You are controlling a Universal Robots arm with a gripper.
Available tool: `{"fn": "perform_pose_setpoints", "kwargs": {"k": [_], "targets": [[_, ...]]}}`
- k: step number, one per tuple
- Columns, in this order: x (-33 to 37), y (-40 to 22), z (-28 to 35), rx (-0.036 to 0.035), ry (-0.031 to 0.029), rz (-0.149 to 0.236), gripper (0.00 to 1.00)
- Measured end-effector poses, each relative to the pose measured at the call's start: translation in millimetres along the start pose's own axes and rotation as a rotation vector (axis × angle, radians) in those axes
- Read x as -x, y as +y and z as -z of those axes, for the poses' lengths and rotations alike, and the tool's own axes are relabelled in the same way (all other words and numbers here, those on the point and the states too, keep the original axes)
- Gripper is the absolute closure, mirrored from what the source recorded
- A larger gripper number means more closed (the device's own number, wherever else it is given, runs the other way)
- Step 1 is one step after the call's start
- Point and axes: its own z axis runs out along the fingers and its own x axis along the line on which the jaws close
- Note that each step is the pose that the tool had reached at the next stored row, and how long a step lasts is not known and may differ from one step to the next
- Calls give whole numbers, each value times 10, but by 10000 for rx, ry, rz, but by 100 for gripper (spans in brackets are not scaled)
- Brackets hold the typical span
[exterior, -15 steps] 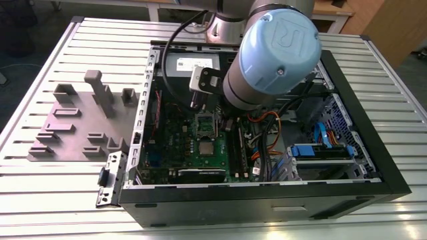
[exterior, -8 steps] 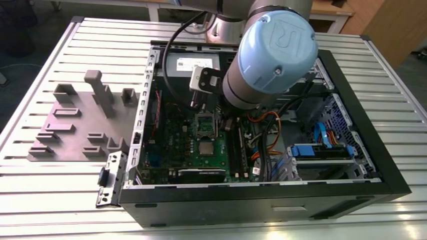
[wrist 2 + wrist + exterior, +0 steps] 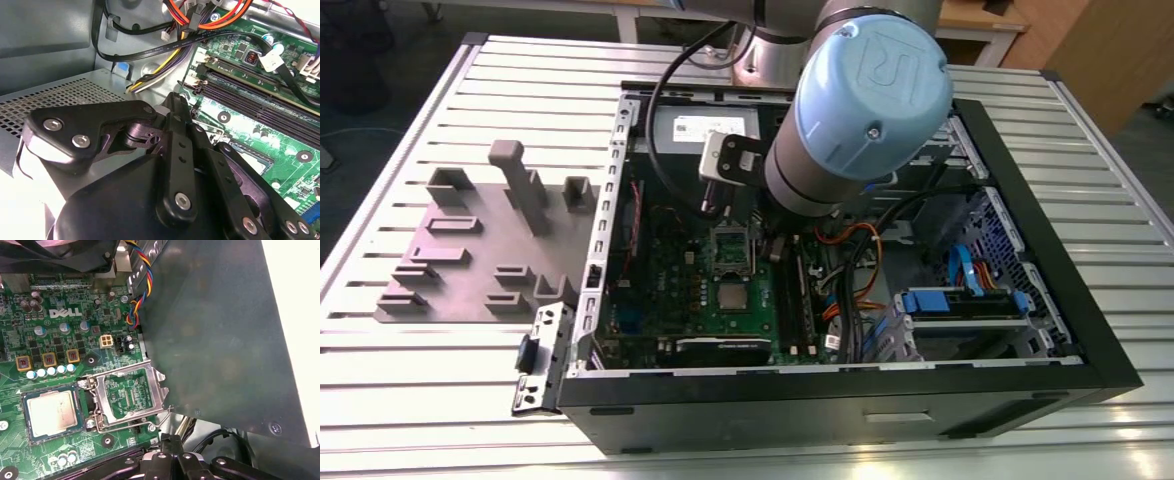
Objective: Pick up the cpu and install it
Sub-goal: 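Close the cpu cover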
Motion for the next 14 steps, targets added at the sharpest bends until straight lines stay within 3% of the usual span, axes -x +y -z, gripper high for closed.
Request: {"fn": "perform_pose_setpoints", "kwargs": {"k": [14], "targets": [[1,-26,-3,20,7,49,89]]}}
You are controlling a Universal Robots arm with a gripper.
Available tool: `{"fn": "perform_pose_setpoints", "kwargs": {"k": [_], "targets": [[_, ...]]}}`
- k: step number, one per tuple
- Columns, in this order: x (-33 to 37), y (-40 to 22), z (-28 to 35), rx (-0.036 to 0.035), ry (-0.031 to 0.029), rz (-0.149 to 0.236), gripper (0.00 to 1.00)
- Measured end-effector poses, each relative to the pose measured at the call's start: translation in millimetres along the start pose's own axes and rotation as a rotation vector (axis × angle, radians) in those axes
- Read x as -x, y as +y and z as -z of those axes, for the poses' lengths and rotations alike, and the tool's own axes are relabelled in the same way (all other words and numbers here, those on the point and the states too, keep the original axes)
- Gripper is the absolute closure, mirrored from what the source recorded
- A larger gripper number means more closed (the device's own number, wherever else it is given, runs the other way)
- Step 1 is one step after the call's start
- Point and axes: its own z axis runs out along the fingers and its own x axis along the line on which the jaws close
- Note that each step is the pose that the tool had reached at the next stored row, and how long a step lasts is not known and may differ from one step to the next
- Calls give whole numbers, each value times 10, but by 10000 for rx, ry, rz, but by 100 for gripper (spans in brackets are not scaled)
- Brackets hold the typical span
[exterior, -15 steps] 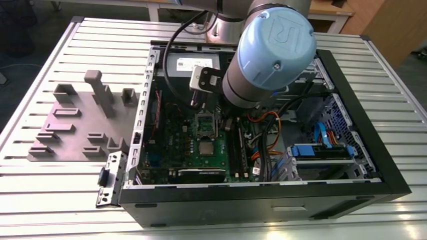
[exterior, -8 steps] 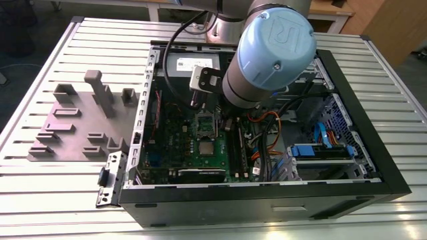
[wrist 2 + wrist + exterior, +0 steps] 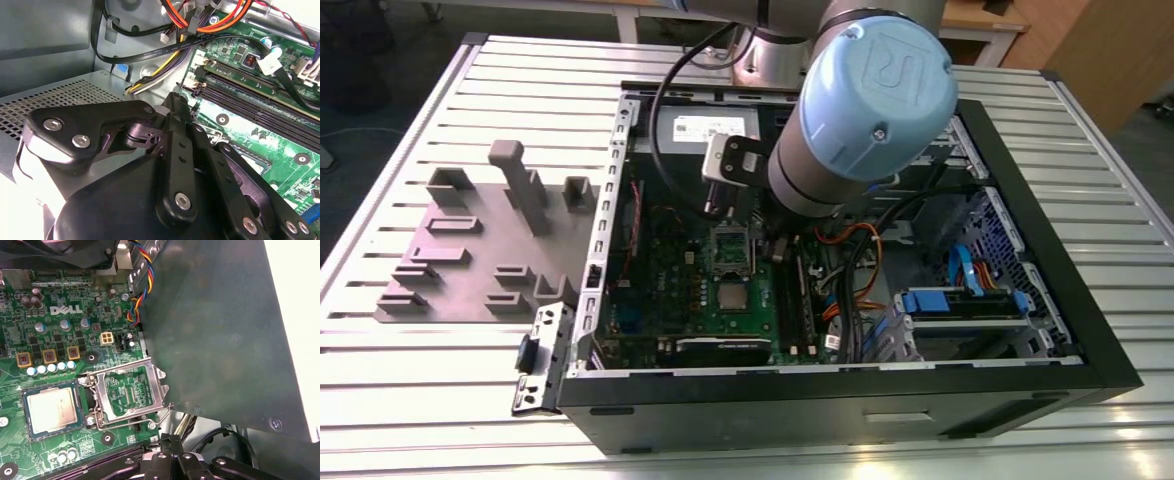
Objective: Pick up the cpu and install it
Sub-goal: 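Close the cpu cover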
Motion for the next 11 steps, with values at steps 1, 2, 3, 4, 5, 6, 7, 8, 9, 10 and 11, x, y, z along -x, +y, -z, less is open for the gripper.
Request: {"fn": "perform_pose_setpoints", "kwargs": {"k": [1,2,3,4,5,6,7,8,9,10,11], "targets": [[0,0,-1,0,0,-1,89],[0,-1,-1,0,-1,0,89],[0,-2,-1,0,-1,1,89],[0,-2,-1,1,-1,1,89],[0,-2,-2,0,-1,-1,89],[-1,-3,-4,-9,-6,-19,89],[-2,-4,-8,-29,-13,-64,89],[-3,-4,-12,-78,-27,-174,89],[-5,-4,-16,-146,-48,-326,89],[-6,-5,-19,-193,-60,-431,89],[-8,-5,-23,-207,-66,-464,89]]}}
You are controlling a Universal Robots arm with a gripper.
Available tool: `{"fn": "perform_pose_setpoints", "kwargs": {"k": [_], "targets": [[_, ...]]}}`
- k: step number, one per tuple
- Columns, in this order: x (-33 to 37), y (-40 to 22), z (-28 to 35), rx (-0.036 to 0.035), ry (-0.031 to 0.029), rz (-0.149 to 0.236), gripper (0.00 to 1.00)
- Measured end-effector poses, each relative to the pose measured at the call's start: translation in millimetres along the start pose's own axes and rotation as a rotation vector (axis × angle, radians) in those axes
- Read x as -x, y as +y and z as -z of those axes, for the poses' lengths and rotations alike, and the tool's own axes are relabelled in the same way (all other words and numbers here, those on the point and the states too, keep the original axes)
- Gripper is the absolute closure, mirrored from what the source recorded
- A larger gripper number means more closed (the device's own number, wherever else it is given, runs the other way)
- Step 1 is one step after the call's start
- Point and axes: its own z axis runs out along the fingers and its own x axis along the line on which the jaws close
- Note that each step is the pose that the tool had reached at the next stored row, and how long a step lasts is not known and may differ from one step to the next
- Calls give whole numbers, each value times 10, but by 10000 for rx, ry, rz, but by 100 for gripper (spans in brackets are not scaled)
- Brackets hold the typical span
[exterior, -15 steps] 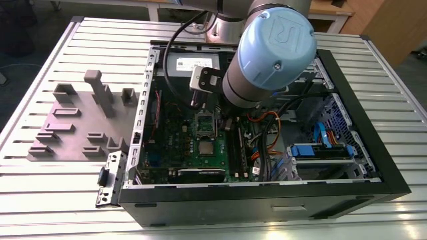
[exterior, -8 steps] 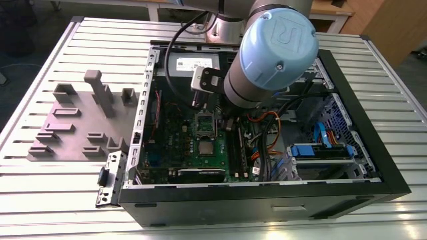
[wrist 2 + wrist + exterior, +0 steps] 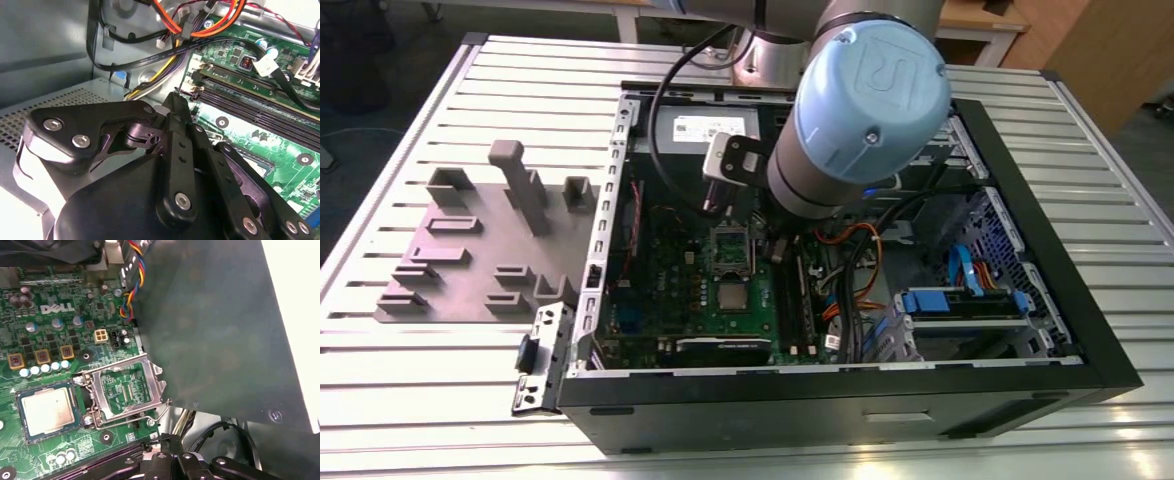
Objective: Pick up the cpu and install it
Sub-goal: 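Close the cpu cover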
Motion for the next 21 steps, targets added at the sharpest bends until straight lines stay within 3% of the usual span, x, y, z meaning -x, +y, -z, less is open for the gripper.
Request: {"fn": "perform_pose_setpoints", "kwargs": {"k": [4,9,13,17,21], "targets": [[-11,27,-8,-4,-6,-11,89],[-12,26,-13,-87,-39,-261,89],[-20,26,-31,-80,-38,-286,89],[-26,33,-43,-148,-55,-452,89],[-27,36,-45,-157,-61,-489,89]]}}
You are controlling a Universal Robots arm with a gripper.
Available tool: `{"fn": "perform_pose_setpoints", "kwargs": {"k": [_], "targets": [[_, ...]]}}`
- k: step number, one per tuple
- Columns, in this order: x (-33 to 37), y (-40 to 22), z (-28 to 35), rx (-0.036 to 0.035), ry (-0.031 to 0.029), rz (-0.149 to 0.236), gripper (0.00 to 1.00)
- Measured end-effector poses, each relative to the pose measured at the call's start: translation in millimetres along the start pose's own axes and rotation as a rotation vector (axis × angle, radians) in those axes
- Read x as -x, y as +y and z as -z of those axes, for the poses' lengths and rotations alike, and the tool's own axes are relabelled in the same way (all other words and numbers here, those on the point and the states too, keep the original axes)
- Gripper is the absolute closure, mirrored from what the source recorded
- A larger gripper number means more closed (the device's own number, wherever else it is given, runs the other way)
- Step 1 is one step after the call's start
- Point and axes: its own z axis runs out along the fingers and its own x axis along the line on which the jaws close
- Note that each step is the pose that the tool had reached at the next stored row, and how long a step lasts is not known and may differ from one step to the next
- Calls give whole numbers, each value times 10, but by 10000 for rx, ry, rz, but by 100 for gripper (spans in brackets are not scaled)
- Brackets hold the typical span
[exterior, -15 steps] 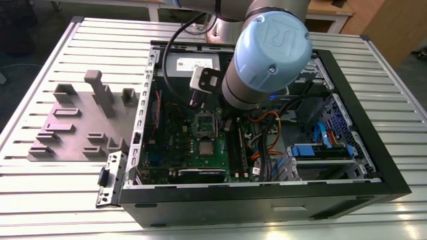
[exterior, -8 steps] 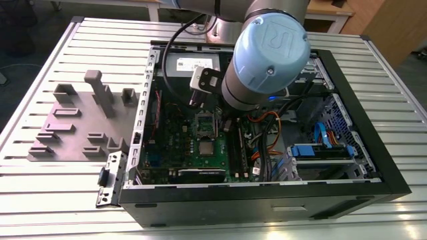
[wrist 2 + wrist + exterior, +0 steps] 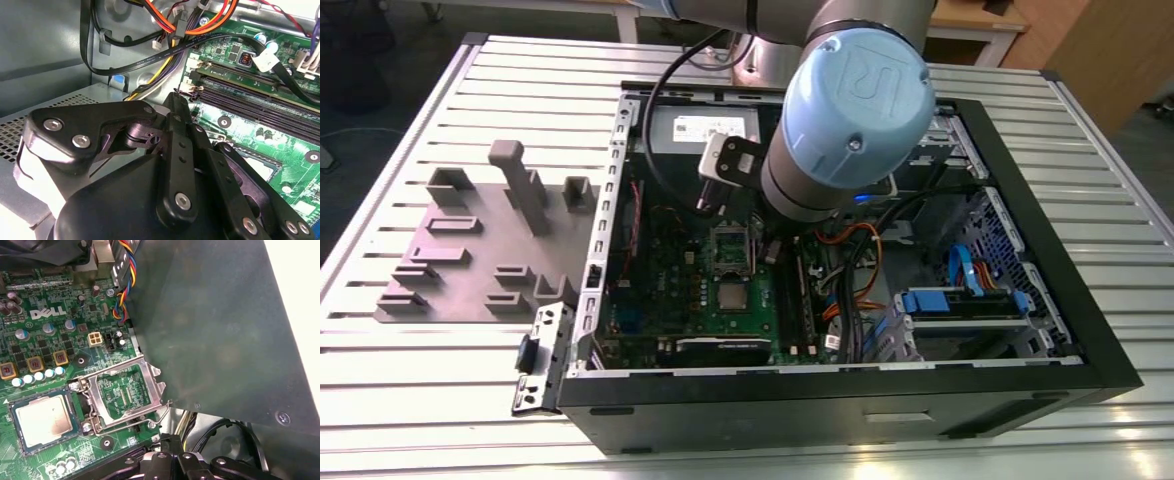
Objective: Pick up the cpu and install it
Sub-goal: 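Close the cpu cover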
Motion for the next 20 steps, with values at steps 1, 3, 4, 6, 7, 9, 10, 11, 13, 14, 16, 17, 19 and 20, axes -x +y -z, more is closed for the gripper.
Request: {"fn": "perform_pose_setpoints", "kwargs": {"k": [1,3,4,6,7,9,10,11,13,14,16,17,19,20], "targets": [[0,1,0,0,-1,-2,89],[0,1,0,1,-2,-2,89],[-1,2,-1,1,-3,-2,89],[-2,7,0,1,-3,-4,89],[-2,7,1,1,-5,-3,89],[3,8,2,-10,37,-1,89],[5,9,1,-25,79,-2,89],[8,10,-1,-36,116,-2,89],[13,12,-3,-58,182,-2,89],[16,13,-4,-74,231,-2,89],[23,15,-8,-101,316,-2,89],[24,15,-9,-106,333,-1,89],[29,17,-11,-110,357,-4,89],[31,17,-13,-108,357,-5,89]]}}
